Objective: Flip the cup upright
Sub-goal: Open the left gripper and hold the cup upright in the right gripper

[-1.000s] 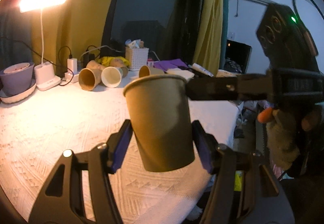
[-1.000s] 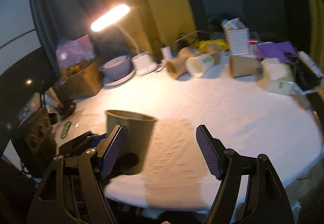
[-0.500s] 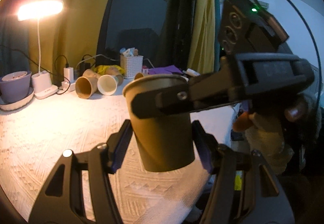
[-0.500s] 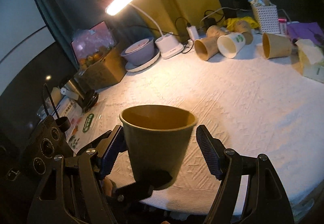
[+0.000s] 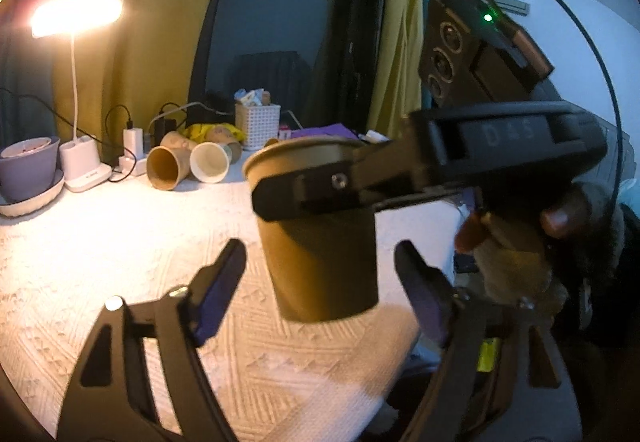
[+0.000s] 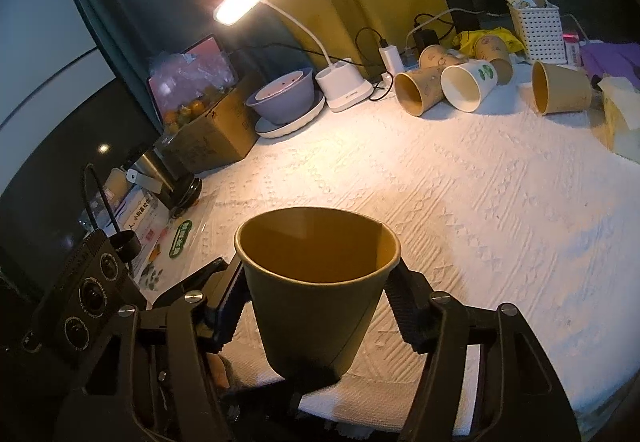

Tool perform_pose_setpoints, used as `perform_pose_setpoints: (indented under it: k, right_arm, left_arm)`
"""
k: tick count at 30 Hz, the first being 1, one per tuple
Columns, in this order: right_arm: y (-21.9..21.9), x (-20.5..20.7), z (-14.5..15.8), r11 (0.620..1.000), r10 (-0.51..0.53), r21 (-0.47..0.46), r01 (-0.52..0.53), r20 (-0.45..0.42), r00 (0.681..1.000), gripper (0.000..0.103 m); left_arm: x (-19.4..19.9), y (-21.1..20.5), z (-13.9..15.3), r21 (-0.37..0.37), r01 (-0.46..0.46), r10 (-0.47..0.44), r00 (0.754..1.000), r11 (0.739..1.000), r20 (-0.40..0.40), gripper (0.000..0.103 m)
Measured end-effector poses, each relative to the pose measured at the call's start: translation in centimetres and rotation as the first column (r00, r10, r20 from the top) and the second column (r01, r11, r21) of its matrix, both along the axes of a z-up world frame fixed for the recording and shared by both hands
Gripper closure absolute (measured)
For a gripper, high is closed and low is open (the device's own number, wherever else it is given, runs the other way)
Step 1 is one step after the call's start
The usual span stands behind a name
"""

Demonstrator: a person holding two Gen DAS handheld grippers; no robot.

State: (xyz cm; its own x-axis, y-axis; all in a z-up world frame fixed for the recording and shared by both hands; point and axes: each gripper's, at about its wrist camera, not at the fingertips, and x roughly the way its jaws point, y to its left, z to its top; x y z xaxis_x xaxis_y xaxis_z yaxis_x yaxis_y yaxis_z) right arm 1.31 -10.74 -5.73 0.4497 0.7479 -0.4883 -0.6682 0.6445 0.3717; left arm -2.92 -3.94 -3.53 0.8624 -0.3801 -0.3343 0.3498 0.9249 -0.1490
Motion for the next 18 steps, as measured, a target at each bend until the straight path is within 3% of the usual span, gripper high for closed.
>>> perform_pose_setpoints:
  k: [7, 11, 14, 18]
  right_arm:
    - [-0.9, 1.1, 0.6, 0.997, -0.075, 0.005, 0.074, 0.045, 0.996, 0.036]
    - [-2.0, 2.2, 1.2, 0.991, -0.132, 0.028, 0.131, 0.074, 0.988, 0.036]
    - [-3.1, 3.3, 1.5, 0.982, -0.190, 0.043, 0.187, 0.088, 0.978, 0.036]
    - [-3.7, 4.6, 1.4, 0.958, -0.284, -0.006, 0.288, 0.148, 0.947, 0.036]
  left_arm:
    - [0.5, 0.0, -0.3, 0.028, -0.013, 0.015, 0.998, 1.000, -0.056, 0.023]
    - [1.4, 0.7, -0.6, 0.009, -0.026, 0.027, 0.991, 1.000, -0.134, 0.023]
    - [1.5, 1.5, -0.6, -0.014, -0.050, 0.047, 0.986, 0.999, -0.157, 0.023]
    - [1.9, 3.0, -0.3, -0.032, -0.118, 0.111, 0.978, 0.992, -0.175, 0.023]
